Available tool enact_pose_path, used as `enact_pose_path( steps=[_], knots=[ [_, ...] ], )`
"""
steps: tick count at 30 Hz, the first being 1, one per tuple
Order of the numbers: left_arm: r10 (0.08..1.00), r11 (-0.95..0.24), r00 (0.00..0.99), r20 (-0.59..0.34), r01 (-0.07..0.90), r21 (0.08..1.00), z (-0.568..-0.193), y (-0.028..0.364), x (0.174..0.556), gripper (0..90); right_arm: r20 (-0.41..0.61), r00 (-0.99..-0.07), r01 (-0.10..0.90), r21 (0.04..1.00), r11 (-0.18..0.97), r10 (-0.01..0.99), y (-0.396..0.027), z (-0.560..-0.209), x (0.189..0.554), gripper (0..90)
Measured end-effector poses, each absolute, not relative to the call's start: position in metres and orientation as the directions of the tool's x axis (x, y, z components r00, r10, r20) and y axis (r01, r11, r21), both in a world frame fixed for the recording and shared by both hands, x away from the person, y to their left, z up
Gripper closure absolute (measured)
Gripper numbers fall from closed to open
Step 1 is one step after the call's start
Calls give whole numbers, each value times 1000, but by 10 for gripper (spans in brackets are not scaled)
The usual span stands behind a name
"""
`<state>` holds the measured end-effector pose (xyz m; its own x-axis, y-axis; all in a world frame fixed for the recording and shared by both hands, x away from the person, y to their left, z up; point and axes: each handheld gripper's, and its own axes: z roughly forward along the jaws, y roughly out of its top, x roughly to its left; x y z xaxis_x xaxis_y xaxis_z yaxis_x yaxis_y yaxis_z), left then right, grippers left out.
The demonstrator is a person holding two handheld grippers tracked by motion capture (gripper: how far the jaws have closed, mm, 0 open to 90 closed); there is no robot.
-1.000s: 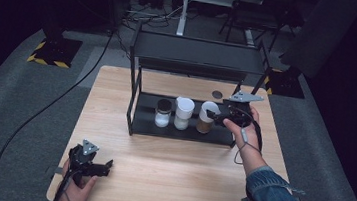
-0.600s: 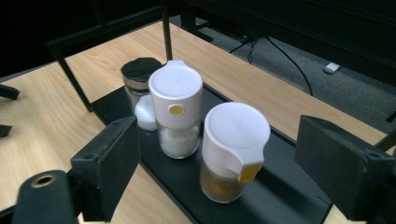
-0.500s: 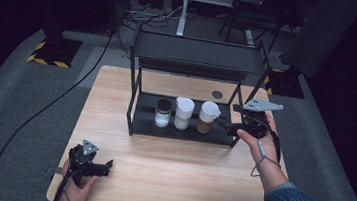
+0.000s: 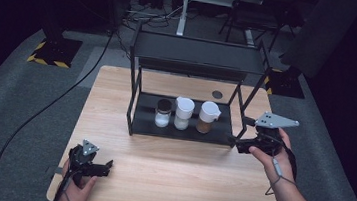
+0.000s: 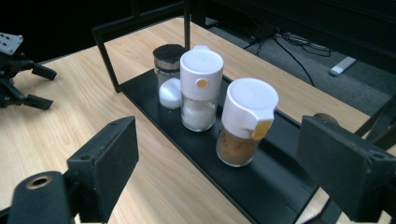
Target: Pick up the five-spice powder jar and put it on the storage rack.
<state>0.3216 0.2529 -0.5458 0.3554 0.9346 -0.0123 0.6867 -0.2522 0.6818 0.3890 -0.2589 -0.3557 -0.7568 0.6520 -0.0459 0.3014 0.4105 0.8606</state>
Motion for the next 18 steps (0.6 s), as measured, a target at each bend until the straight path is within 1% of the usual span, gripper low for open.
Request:
enact_pose_path(
  steps=[12, 18],
  knots=[
    [934, -253, 356, -11, 686, 682, -546, 253, 322, 2, -35, -774, 303, 856, 419, 632, -266, -368, 367, 120],
    [935, -253, 356, -11, 686, 682, -546, 253, 322, 2, -41, -770, 305, 853, 424, 636, -272, -382, 361, 82]
  ],
)
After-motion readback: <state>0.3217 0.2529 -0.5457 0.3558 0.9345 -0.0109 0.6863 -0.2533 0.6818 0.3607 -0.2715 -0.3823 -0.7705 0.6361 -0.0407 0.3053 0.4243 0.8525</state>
